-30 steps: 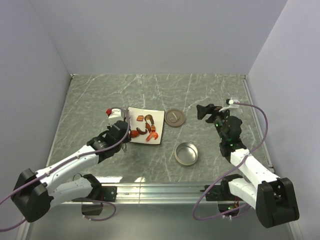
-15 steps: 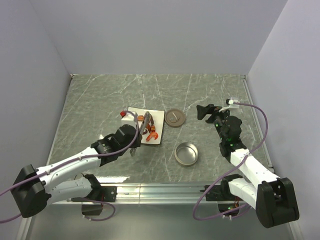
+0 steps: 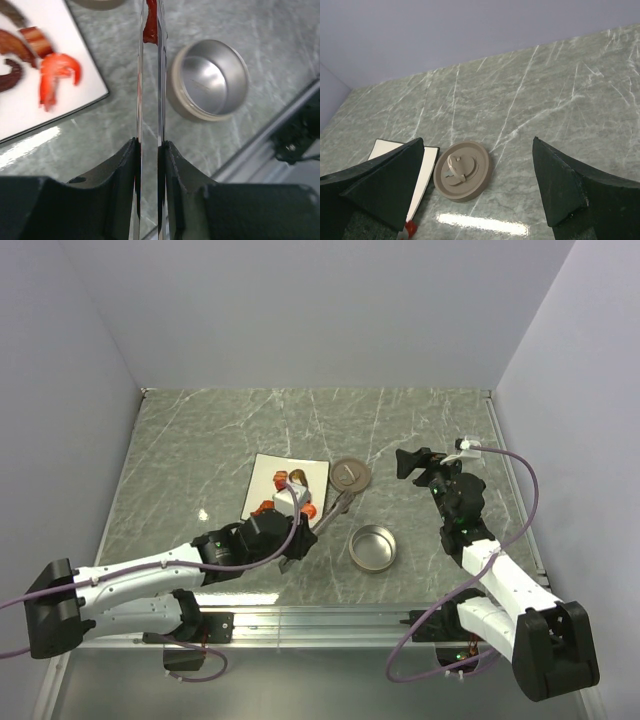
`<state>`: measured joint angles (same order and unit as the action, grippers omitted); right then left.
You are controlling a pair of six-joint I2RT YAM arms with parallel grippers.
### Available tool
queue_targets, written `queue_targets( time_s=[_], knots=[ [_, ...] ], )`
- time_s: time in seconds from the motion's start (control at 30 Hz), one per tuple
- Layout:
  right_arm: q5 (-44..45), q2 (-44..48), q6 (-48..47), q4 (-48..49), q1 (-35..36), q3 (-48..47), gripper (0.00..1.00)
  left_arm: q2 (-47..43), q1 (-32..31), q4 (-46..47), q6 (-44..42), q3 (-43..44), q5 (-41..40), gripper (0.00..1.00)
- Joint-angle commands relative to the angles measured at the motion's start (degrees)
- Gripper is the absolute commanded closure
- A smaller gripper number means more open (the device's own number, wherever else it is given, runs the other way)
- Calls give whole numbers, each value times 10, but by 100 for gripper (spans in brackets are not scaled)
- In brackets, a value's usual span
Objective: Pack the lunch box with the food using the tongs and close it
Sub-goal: Place the food into the lunch box
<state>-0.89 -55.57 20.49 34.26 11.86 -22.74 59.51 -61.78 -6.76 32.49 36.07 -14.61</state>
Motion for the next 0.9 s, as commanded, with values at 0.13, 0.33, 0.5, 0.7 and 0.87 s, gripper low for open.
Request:
queue_targets(
  time_s=[0.13, 0.33, 0.5, 0.7, 0.87],
  knots=[
    [20, 13, 6, -2, 3, -10, 5, -22, -54, 60, -23, 9, 33, 79],
    [22, 13, 7, -8, 4, -11, 5, -25, -77, 63, -29, 0, 51, 79],
    [23, 17, 8, -11, 4, -10, 5, -16, -88, 57, -26, 3, 45, 76],
    [24, 19, 10, -13, 4, -9, 5, -3, -91, 56, -32, 6, 56, 63],
    [24, 20, 10, -16, 4, -8, 5, -5, -96, 55, -33, 6, 52, 50]
  ],
)
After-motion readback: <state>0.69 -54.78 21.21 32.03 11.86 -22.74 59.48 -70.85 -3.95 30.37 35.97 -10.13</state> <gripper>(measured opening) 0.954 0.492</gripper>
